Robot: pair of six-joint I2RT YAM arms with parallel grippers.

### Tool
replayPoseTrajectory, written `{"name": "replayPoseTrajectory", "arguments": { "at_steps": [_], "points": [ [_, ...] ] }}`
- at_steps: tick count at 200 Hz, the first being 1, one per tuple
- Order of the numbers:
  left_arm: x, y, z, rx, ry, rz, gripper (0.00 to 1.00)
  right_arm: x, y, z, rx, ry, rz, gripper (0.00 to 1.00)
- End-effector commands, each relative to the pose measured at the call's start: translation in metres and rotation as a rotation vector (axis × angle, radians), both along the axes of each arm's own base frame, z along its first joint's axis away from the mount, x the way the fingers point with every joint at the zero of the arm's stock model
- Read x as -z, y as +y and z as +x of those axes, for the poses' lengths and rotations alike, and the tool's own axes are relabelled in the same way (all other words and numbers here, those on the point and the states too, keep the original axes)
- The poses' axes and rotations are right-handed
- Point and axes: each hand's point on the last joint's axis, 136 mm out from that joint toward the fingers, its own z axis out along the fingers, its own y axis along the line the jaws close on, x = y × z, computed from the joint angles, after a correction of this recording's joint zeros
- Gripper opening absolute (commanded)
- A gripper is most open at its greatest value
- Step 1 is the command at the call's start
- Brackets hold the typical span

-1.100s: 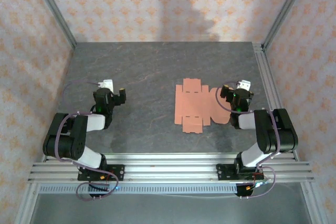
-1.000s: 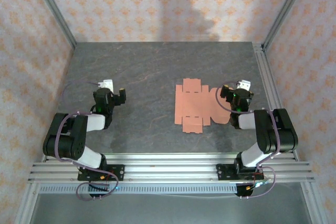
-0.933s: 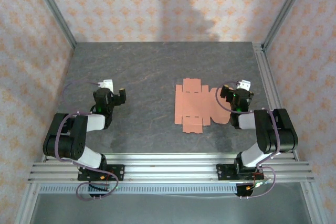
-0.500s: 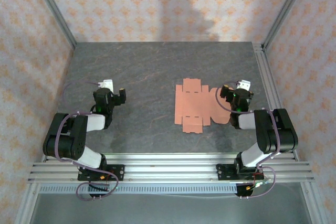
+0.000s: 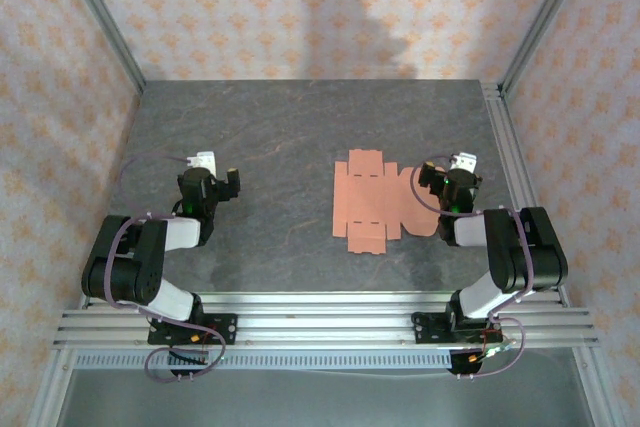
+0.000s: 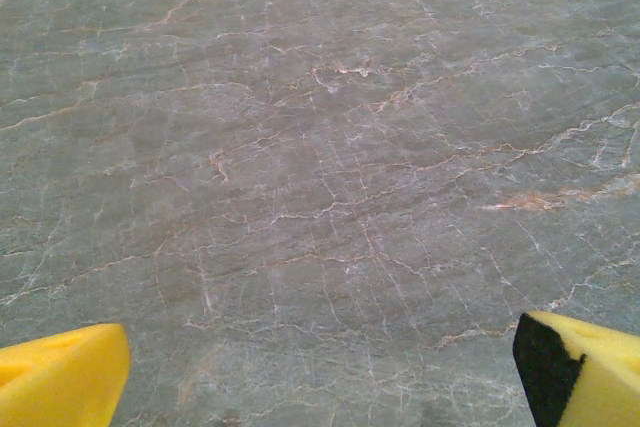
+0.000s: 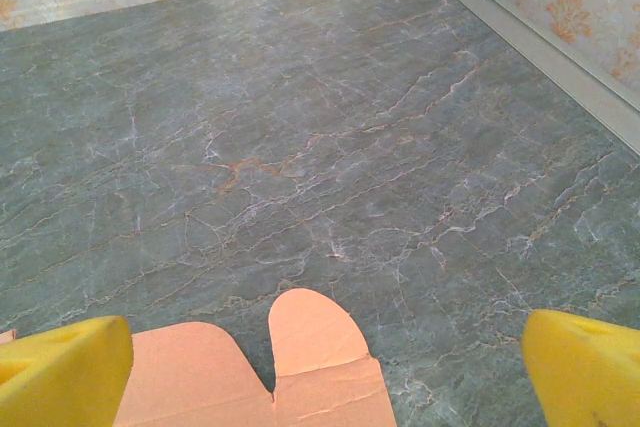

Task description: Fold the paper box

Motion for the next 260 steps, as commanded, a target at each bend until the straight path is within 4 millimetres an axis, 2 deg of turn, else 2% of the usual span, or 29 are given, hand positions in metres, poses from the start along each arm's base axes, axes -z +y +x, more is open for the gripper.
{"name": "replayPoseTrajectory", "arguments": {
  "at_steps": [1, 31, 59, 84, 105, 128, 167, 199, 233, 260],
  "points": [
    [-0.022, -0.002, 0.010, 0.002, -0.038, 0.039, 1.00, -0.022, -0.001, 0.000, -0.007, -0.057, -0.001, 0.99],
    [-0.049, -0.011, 0.014, 0.008, 0.033, 0.089, 1.00, -0.047, -0.005, -0.007, 0.026, -0.020, 0.014, 0.99],
    [-0.080, -0.034, 0.010, 0.064, -0.003, 0.108, 1.00, -0.070, -0.007, -0.011, 0.080, 0.049, 0.108, 0.99],
    [-0.107, -0.063, 0.002, 0.126, -0.039, 0.056, 1.00, -0.085, 0.013, -0.012, 0.026, 0.110, 0.214, 0.99],
    [-0.118, -0.095, -0.007, 0.209, -0.065, 0.000, 1.00, -0.084, 0.029, -0.014, 0.018, 0.163, 0.292, 0.99],
    [-0.118, -0.123, -0.018, 0.273, -0.053, -0.031, 1.00, -0.073, 0.050, -0.021, 0.014, 0.227, 0.266, 0.99],
    [-0.105, -0.152, -0.046, 0.343, -0.015, -0.150, 1.00, -0.045, 0.091, -0.035, -0.038, 0.309, 0.223, 0.99],
    [-0.088, -0.155, -0.057, 0.338, 0.036, -0.207, 1.00, -0.012, 0.129, -0.043, -0.097, 0.376, 0.317, 0.99],
    [-0.087, -0.154, -0.054, 0.317, 0.050, -0.214, 1.00, 0.025, 0.160, -0.046, -0.138, 0.506, 0.412, 0.99],
    [-0.085, -0.157, -0.053, 0.316, 0.064, -0.224, 1.00, 0.042, 0.178, -0.049, -0.136, 0.551, 0.451, 0.99]
  ]
}}
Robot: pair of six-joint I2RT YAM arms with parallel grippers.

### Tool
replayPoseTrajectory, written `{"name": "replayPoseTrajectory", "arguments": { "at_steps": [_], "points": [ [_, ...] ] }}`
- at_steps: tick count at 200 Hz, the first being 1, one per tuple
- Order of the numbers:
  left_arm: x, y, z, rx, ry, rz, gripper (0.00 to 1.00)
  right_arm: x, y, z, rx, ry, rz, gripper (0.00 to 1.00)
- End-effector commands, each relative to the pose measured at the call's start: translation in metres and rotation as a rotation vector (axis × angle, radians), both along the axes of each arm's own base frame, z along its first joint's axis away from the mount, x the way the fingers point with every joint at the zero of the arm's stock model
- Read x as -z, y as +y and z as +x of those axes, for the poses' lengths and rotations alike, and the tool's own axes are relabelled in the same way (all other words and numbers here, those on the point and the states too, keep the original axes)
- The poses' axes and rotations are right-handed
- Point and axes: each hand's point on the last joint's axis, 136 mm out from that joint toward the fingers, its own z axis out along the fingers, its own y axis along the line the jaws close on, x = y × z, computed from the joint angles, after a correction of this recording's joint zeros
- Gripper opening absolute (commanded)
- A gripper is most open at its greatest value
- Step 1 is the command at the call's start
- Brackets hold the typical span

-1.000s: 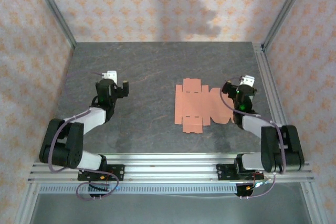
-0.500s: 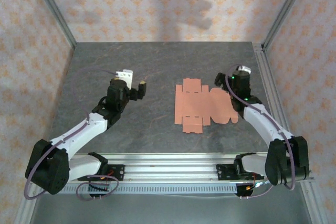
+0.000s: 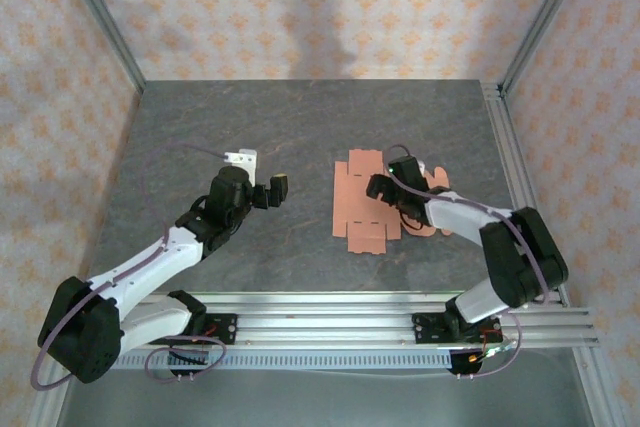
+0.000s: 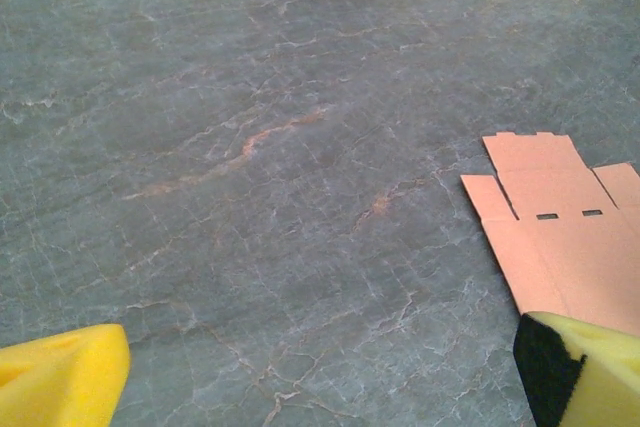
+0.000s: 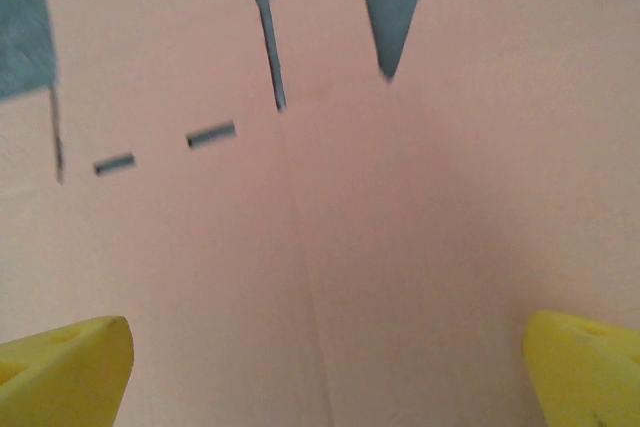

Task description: Fold the paper box

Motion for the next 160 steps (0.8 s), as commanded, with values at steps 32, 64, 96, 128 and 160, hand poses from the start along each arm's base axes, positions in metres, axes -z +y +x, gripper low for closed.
{"name": "replayPoseTrajectory", "arguments": {
  "at_steps": [32, 64, 96, 128, 160],
  "points": [
    [0.006, 0.000, -0.002, -0.034, 0.046, -0.039, 1.00, 0.023, 0.034, -0.002, 0.079, 0.052, 0.141, 1.00],
    [0.009, -0.001, -0.003, -0.041, 0.060, -0.056, 1.00, 0.024, 0.041, 0.011, 0.199, 0.030, 0.234, 0.98],
    [0.013, -0.003, 0.000, -0.053, 0.097, -0.060, 1.00, -0.003, 0.064, 0.034, 0.123, -0.044, 0.290, 0.97],
    [0.019, -0.019, 0.015, -0.040, 0.157, -0.093, 1.00, -0.034, 0.052, 0.033, 0.090, -0.145, 0.237, 0.97],
    [0.024, -0.045, 0.034, 0.007, 0.210, -0.130, 1.00, -0.044, 0.017, 0.011, 0.134, -0.183, 0.127, 0.97]
  ]
}}
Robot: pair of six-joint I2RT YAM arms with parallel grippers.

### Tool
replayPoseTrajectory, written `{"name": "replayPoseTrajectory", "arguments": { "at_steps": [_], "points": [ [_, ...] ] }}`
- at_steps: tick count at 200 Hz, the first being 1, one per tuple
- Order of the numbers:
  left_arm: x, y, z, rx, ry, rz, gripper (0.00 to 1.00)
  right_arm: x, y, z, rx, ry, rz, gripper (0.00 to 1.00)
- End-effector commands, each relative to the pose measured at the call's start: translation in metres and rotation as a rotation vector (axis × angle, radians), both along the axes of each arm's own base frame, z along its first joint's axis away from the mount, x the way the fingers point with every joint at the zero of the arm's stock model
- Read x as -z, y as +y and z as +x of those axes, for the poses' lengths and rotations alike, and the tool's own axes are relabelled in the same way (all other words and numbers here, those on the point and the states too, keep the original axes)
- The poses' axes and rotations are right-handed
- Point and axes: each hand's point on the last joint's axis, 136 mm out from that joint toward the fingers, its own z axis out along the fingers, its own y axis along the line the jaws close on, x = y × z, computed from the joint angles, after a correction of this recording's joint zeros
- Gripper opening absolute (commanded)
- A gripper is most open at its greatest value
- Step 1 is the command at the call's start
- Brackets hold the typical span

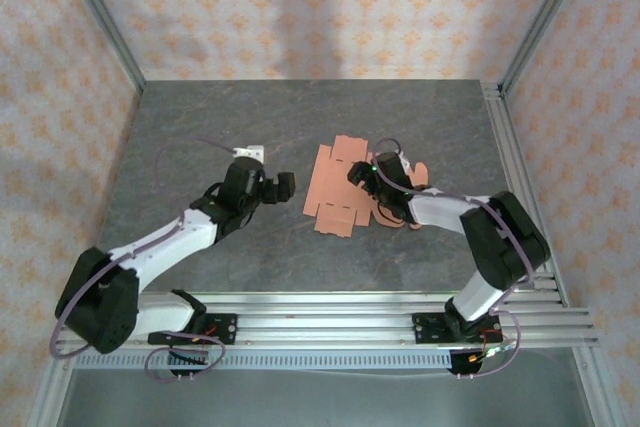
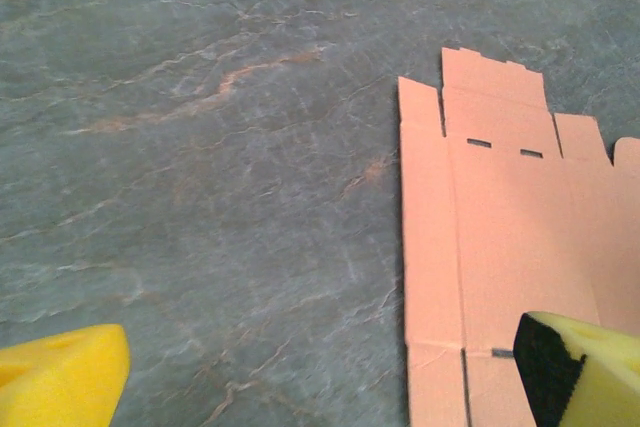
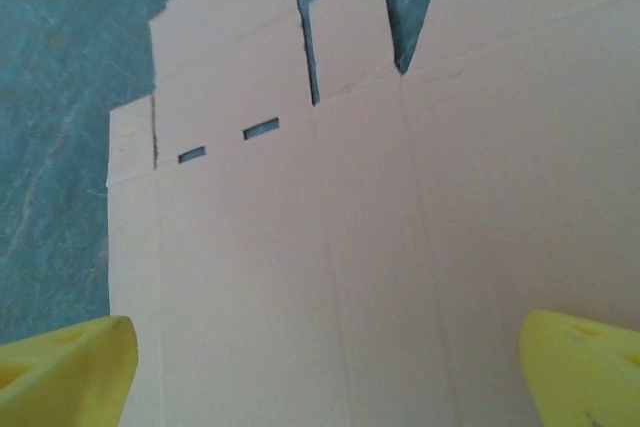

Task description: Fold the paper box

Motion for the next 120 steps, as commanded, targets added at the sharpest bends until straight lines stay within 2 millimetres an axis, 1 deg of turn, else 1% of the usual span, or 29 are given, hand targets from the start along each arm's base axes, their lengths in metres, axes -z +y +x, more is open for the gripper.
{"name": "replayPoseTrajectory", "arguments": {
  "at_steps": [1, 14, 26, 39, 55, 71, 80, 84, 92, 103, 120],
  "points": [
    [-0.005, -0.024, 0.010, 0.040, 0.033, -0.063, 0.99, -0.014, -0.030, -0.015, 0.043, -0.042, -0.111, 0.97],
    [-0.004, -0.040, 0.014, 0.071, 0.050, -0.080, 0.99, -0.016, -0.045, -0.023, 0.049, -0.040, -0.165, 0.97],
    [-0.004, -0.054, 0.016, 0.078, 0.069, -0.081, 0.97, -0.018, -0.056, -0.026, 0.039, -0.027, -0.207, 0.97],
    [-0.003, -0.068, 0.013, 0.066, 0.080, -0.072, 0.94, -0.018, -0.065, -0.027, 0.013, 0.000, -0.234, 0.97],
    [0.002, -0.095, 0.003, 0.111, 0.097, -0.093, 0.91, -0.015, -0.073, -0.020, -0.023, 0.042, -0.241, 0.97],
    [0.012, -0.122, -0.008, 0.133, 0.157, -0.126, 0.80, -0.003, -0.079, -0.011, -0.052, 0.101, -0.232, 0.96],
    [0.019, -0.135, -0.015, 0.145, 0.182, -0.130, 0.67, 0.004, -0.082, -0.005, -0.061, 0.142, -0.227, 0.96],
    [0.021, -0.141, -0.018, 0.147, 0.190, -0.132, 0.59, 0.007, -0.084, -0.003, -0.062, 0.157, -0.229, 0.96],
    [0.027, -0.152, -0.023, 0.158, 0.202, -0.142, 0.52, 0.012, -0.087, 0.003, -0.058, 0.177, -0.234, 0.95],
    [0.035, -0.167, -0.030, 0.174, 0.225, -0.165, 0.51, 0.016, -0.087, 0.010, -0.063, 0.190, -0.231, 0.95],
    [0.050, -0.179, -0.035, 0.176, 0.274, -0.191, 0.50, 0.020, -0.086, 0.018, -0.068, 0.195, -0.219, 0.94]
  ]
}}
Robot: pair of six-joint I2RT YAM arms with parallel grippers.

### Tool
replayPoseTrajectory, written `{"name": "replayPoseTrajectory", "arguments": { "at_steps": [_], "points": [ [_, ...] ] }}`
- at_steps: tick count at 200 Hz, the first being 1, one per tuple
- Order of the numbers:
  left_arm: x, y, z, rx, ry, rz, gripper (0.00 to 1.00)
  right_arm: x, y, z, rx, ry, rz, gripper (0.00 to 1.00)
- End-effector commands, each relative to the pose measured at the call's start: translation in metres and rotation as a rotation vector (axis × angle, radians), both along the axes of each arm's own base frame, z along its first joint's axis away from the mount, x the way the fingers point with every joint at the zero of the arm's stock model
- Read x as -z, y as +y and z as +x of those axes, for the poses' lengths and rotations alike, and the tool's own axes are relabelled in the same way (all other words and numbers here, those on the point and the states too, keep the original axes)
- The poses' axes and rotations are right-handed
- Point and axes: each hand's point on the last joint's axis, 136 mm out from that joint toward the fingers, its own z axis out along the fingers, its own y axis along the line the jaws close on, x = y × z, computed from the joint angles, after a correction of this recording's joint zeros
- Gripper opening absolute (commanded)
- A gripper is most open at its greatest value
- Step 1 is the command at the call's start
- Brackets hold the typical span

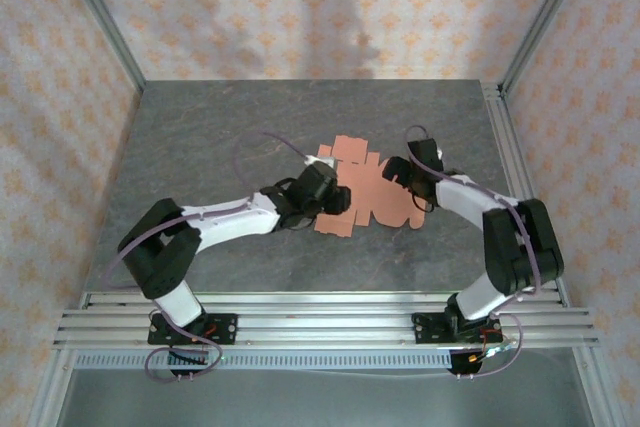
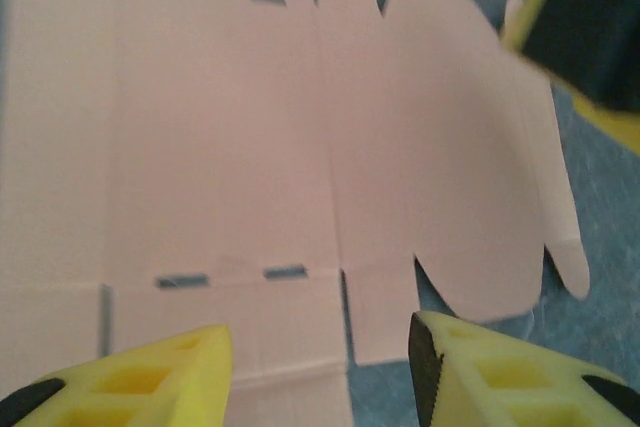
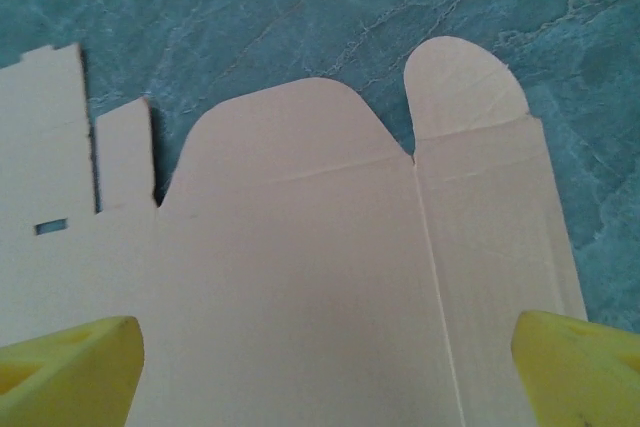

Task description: Fold the paper box

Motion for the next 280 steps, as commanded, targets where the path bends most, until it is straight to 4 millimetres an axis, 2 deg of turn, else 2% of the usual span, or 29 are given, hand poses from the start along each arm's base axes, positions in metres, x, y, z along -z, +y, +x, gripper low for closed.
{"name": "replayPoseTrajectory", "arguments": {
  "at_steps": [1, 33, 90, 109, 125, 127, 131, 186, 209, 237, 244, 260, 272, 277, 280],
  "points": [
    [0.012, -0.016, -0.005, -0.039, 0.075, -0.054, 0.50, 0.008, 0.005, 0.002, -0.059, 0.052, 0.002, 0.94],
    [0.038, -0.021, -0.009, -0.024, 0.154, -0.011, 0.52, 0.023, -0.002, 0.002, -0.047, 0.090, 0.012, 0.93],
    [0.073, 0.007, -0.002, -0.070, 0.265, 0.064, 0.57, 0.041, -0.005, -0.029, -0.038, 0.149, 0.053, 0.94],
    [0.083, 0.018, 0.003, -0.083, 0.288, 0.074, 0.58, 0.043, -0.001, -0.040, -0.046, 0.151, 0.093, 0.94],
    [0.082, 0.025, 0.010, -0.093, 0.295, 0.068, 0.59, 0.044, 0.003, -0.051, -0.052, 0.163, 0.130, 0.94],
    [0.090, 0.027, 0.009, -0.093, 0.309, 0.082, 0.59, 0.044, 0.004, -0.053, -0.054, 0.164, 0.135, 0.94],
    [0.094, 0.029, 0.010, -0.094, 0.317, 0.090, 0.60, 0.044, 0.005, -0.056, -0.056, 0.166, 0.145, 0.94],
    [0.094, 0.046, 0.043, -0.129, 0.307, 0.107, 0.63, 0.041, 0.035, -0.103, -0.088, 0.165, 0.211, 0.94],
    [0.091, 0.056, 0.057, -0.151, 0.294, 0.111, 0.66, 0.030, 0.051, -0.117, -0.104, 0.135, 0.249, 0.94],
    [0.078, 0.059, 0.072, -0.149, 0.263, 0.107, 0.69, 0.001, 0.057, -0.117, -0.123, 0.063, 0.255, 0.94],
    [0.072, 0.058, 0.074, -0.143, 0.251, 0.106, 0.71, -0.015, 0.054, -0.112, -0.125, 0.013, 0.242, 0.94],
    [0.059, 0.057, 0.074, -0.143, 0.229, 0.085, 0.73, -0.037, 0.046, -0.098, -0.125, -0.045, 0.176, 0.93],
    [0.052, 0.060, 0.070, -0.157, 0.222, 0.073, 0.74, -0.049, 0.043, -0.082, -0.134, -0.075, 0.153, 0.94],
    [0.055, 0.062, 0.067, -0.165, 0.230, 0.075, 0.74, -0.053, 0.043, -0.074, -0.141, -0.086, 0.151, 0.93],
    [0.045, 0.062, 0.066, -0.168, 0.215, 0.059, 0.74, -0.052, 0.044, -0.069, -0.146, -0.083, 0.149, 0.93]
  ]
}}
